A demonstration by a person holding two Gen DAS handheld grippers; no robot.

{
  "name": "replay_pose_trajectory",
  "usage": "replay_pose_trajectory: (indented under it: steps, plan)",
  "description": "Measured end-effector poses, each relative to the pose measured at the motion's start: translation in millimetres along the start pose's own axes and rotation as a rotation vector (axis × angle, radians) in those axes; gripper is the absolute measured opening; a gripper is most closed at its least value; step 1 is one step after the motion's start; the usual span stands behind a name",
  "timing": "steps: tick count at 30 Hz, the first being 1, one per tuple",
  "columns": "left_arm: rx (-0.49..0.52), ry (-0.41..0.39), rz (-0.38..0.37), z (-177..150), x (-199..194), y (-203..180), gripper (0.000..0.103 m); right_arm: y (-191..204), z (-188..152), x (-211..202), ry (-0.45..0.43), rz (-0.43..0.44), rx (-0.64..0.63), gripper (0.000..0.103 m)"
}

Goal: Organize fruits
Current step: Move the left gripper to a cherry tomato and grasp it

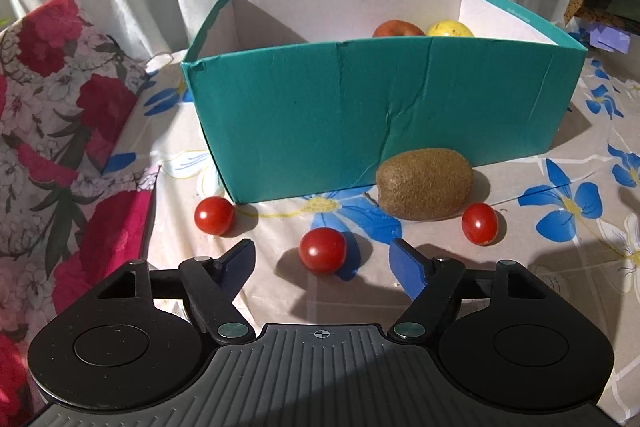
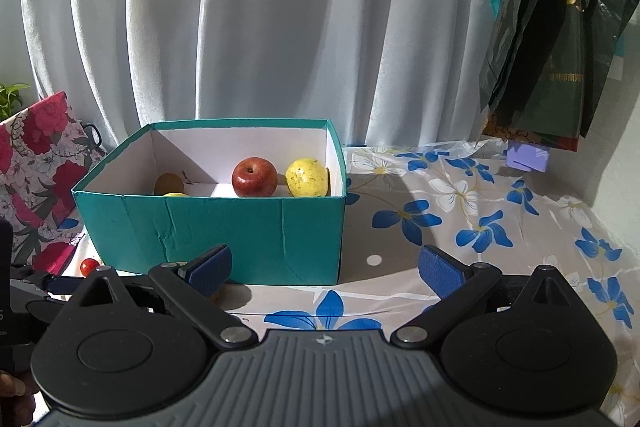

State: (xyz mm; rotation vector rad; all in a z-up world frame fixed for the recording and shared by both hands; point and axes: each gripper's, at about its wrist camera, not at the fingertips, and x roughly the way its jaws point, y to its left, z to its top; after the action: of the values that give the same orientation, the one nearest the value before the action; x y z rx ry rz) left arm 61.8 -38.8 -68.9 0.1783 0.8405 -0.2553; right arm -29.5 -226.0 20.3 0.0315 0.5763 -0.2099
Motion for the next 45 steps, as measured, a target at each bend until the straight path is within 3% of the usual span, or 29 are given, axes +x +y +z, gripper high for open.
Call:
replay_pose_trajectory:
  steps: [18,21,26,28,34,40,45]
  plan:
    - [-0.026,0.024,-0.041,0,11,5,0.058,10,-3,10,0.036,0.025,-0.012,0.1]
    - [-0.025,0.022,-0.038,0,11,5,0.048,11,-4,12,0.043,0.033,-0.015,0.1]
    - [-0.017,0.023,-0.042,1,11,5,0.042,14,-5,14,0.049,0.045,-0.02,0.1]
    - [-0.014,0.022,-0.045,0,10,5,0.03,15,-5,14,0.051,0.048,-0.024,0.1]
    - [-0.051,0.047,-0.05,5,3,12,0.03,18,-6,17,0.059,0.054,-0.035,0.1]
    - [-0.119,0.008,-0.076,14,-40,29,0.03,30,-16,26,0.085,0.06,-0.077,0.1]
    - [-0.17,-0.009,-0.054,15,-63,43,0.03,45,-24,40,0.111,0.084,-0.126,0.097]
